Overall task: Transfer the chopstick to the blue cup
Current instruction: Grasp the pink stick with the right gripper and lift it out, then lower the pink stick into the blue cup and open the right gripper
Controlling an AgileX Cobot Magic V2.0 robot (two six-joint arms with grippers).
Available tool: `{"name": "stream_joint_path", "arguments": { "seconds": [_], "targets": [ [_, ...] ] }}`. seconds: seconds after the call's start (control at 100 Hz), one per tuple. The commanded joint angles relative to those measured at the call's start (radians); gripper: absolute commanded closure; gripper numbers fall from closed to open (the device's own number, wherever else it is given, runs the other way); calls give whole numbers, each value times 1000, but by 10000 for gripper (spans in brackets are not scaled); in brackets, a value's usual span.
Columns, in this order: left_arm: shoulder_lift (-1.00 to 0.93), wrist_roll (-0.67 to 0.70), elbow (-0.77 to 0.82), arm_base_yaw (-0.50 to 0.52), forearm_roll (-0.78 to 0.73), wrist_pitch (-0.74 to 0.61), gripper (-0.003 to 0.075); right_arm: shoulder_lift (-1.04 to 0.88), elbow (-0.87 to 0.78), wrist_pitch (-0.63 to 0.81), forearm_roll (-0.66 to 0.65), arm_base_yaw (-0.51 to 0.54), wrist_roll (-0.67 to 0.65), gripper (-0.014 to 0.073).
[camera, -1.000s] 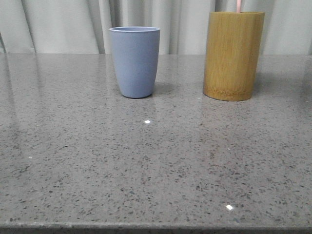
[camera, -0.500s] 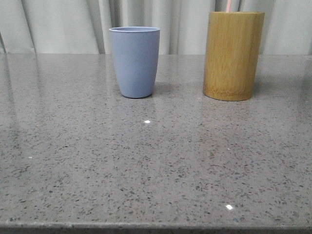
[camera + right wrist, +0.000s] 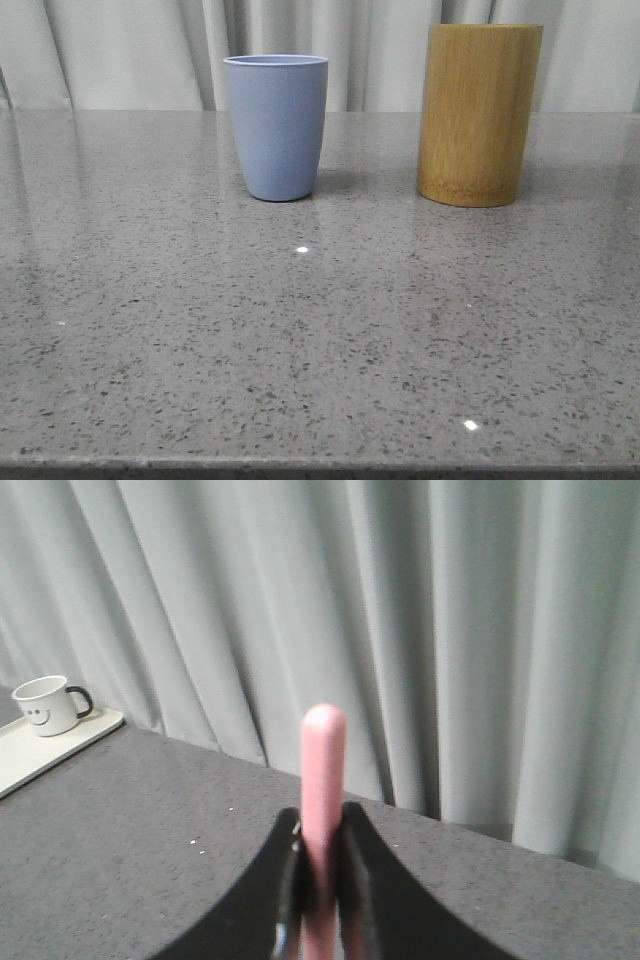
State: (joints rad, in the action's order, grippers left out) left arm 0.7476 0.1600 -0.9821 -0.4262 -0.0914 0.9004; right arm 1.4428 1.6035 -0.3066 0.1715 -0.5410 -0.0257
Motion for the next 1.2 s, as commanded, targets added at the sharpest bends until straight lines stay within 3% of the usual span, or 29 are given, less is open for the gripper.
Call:
{"name": "stream_joint_path", "arguments": {
  "seconds": [0.0, 0.17, 0.77, 0.87, 1.06, 1.19],
  "targets": [
    [-4, 11, -25, -5, -5, -57, 383, -5, 35, 115, 3, -36, 11, 655],
    [-4, 11, -25, -5, -5, -57, 383, 47, 35, 161, 3, -80, 11, 655],
    [-4, 11, -25, -5, -5, -57, 383, 223, 35, 189, 4, -80, 11, 646],
    [-4, 11, -25, -5, -5, -57, 383, 230, 35, 181, 4, -78, 11, 578],
    [-4, 11, -25, -5, -5, -59, 383, 230, 35, 175, 3, -77, 11, 358],
    [-4, 11, -25, -5, -5, -59, 383, 230, 35, 175, 3, -77, 11, 285]
  ]
}}
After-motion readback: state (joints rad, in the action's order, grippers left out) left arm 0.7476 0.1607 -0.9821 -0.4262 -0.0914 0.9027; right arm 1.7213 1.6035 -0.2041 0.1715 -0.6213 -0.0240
